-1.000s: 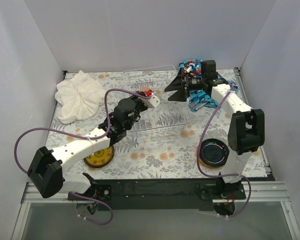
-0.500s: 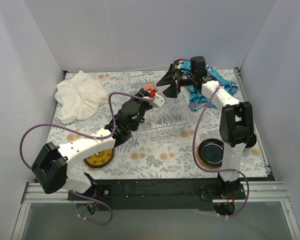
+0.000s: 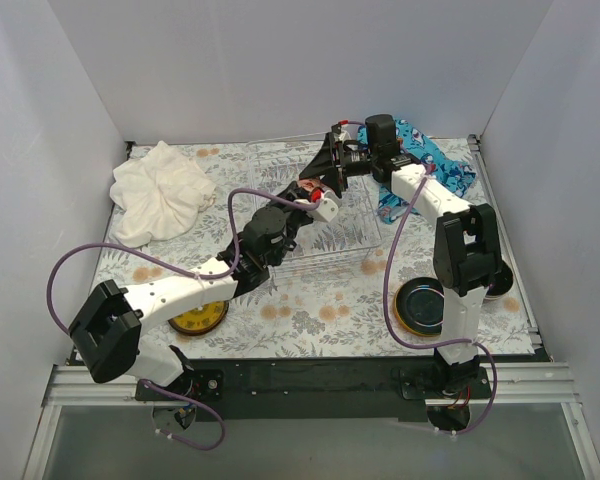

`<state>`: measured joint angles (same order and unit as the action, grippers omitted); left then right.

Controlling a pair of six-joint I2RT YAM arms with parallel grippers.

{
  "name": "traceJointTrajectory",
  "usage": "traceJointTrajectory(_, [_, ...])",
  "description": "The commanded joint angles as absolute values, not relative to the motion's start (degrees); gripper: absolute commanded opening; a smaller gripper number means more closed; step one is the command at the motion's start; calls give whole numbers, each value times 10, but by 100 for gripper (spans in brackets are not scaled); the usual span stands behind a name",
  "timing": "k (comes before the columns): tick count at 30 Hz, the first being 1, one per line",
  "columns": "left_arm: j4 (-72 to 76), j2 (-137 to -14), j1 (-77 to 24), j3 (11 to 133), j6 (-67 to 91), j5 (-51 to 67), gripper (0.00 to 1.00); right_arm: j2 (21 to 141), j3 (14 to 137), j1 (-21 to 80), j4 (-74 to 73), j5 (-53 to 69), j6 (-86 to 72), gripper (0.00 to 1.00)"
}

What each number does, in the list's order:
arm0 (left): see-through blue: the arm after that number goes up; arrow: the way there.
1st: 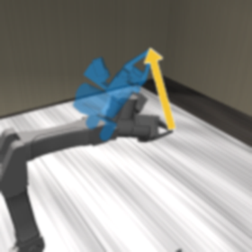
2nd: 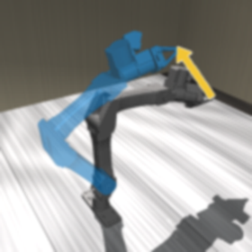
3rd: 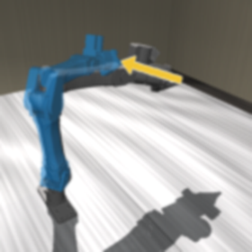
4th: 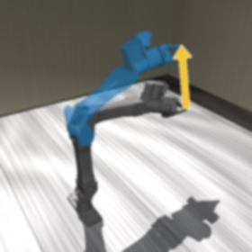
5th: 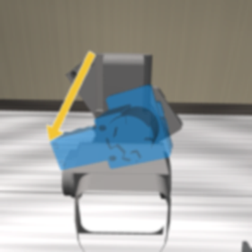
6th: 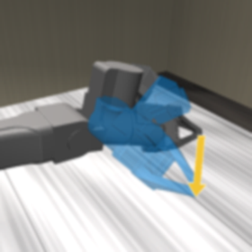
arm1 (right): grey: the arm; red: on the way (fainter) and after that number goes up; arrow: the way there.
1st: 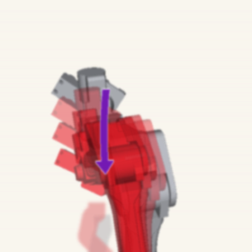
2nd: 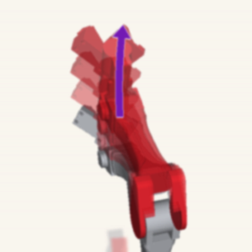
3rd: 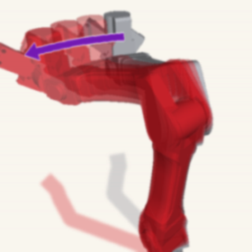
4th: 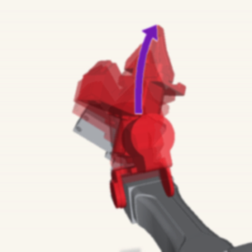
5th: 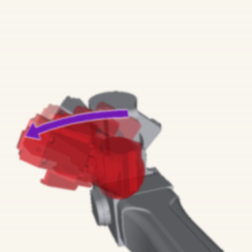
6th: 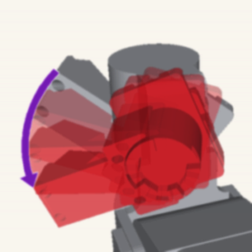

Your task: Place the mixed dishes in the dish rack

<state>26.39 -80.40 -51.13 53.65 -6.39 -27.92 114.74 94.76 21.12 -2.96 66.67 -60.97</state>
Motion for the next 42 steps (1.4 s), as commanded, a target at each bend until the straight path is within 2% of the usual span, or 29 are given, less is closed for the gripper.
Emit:
traceJointTrajectory(1, [338,-789,-513,534,-82,-278,0,1126,945,214,-31,686,-598,80])
traceJointTrajectory(11, [405,-800,-513,490,-181,-268,0,1108,933,214,-55,681,-590,87])
traceJointTrajectory(23, [410,-804,-528,483,-154,-253,0,1124,958,214,-54,674,-574,79])
traceJointTrajectory(24, [408,-805,-528,485,-150,-252,0,1128,960,214,-54,676,-570,78])
traceJointTrajectory(27, [397,-809,-529,489,-135,-255,0,1136,968,214,-41,681,-554,57])
traceJointTrajectory(28, [389,-808,-528,488,-132,-257,0,1139,972,214,-38,685,-547,44])
traceJointTrajectory(29, [388,-806,-528,486,-127,-259,0,1143,981,212,-30,686,-541,39])
traceJointTrajectory(31, [372,-802,-528,486,-114,-263,27,1157,993,204,-24,689,-530,33])
traceJointTrajectory(34, [305,-776,-528,494,-78,-252,50,1188,1037,188,-19,687,-503,27])
traceJointTrajectory(35, [257,-757,-528,518,-30,-222,56,1197,1073,183,-22,683,-495,26])
traceJointTrajectory(36, [145,-741,-528,531,-8,-186,65,1216,1091,178,-21,680,-488,25])
traceJointTrajectory(38, [72,-691,-528,543,38,-100,68,1238,1137,168,-23,676,-457,22])
traceJointTrajectory(42, [-20,-617,-529,523,75,-35,71,1299,1240,159,-25,655,-408,14])
